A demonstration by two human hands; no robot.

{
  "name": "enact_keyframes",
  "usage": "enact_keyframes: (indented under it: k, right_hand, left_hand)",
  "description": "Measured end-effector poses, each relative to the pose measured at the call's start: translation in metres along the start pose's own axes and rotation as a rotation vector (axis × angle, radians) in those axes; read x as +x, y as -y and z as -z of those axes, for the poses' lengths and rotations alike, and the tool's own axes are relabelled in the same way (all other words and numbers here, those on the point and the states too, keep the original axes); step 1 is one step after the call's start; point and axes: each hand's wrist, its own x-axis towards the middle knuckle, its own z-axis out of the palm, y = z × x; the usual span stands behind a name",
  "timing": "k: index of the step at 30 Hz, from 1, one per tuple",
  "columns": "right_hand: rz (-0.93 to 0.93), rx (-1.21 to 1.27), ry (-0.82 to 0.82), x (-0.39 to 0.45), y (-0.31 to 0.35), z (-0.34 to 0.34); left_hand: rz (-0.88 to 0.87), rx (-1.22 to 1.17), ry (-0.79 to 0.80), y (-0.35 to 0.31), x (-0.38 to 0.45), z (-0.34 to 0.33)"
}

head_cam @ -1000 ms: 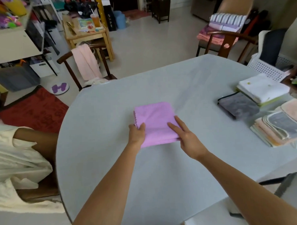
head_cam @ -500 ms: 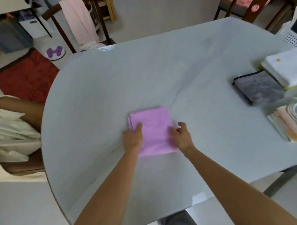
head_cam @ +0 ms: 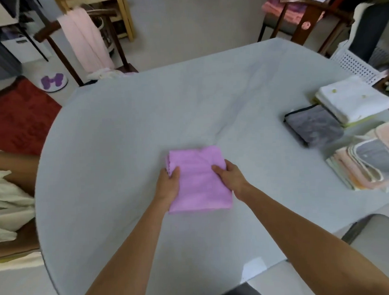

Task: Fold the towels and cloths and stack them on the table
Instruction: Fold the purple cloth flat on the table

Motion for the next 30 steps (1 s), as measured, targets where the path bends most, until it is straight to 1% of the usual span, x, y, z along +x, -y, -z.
enact_keyframes:
  k: [2, 5, 9, 11, 13, 15, 19, 21, 23, 26, 28, 30]
  right_hand:
    - [0.029, -0.012, -0.07, -0.004, 0.007, 0.012]
    - [0.031, 0.019, -0.157, -0.009, 0.017, 0.039]
    - [0.015, 0.103, -0.194, -0.014, 0.026, 0.083]
    - [0.06, 0.138, -0.219, -0.012, 0.03, 0.115]
    - [0.129, 0.107, -0.24, -0.002, 0.034, 0.147]
    - [0.188, 0.008, -0.277, 0.01, 0.037, 0.18]
    - [0.204, 0.004, -0.273, 0.04, 0.03, 0.257]
    - [0.23, -0.047, -0.283, 0.056, 0.026, 0.302]
    - [0.282, -0.094, -0.257, 0.072, 0.023, 0.343]
    - [0.244, -0.148, -0.189, 0.092, 0.028, 0.399]
    - [0.238, -0.263, -0.162, 0.106, 0.031, 0.427]
    - [0.23, -0.367, -0.122, 0.116, 0.033, 0.44]
  left_hand:
    - [-0.064, 0.063, 0.045, -0.019, 0.003, -0.008]
    - [-0.141, 0.071, 0.126, -0.044, 0.007, -0.025]
    - [-0.163, 0.078, 0.193, -0.072, 0.003, -0.057]
    - [-0.196, 0.064, 0.231, -0.089, 0.0, -0.082]
    - [-0.222, 0.044, 0.262, -0.105, 0.002, -0.108]
    - [-0.238, 0.036, 0.282, -0.12, 0.005, -0.14]
    - [-0.24, 0.018, 0.267, -0.149, -0.001, -0.216]
    - [-0.245, -0.004, 0.238, -0.164, -0.009, -0.259]
    - [-0.261, -0.018, 0.193, -0.177, -0.017, -0.297]
    - [-0.246, -0.081, 0.109, -0.198, -0.028, -0.353]
    - [-0.215, -0.126, 0.062, -0.207, -0.033, -0.382]
    - [-0.175, -0.148, 0.025, -0.21, -0.036, -0.4]
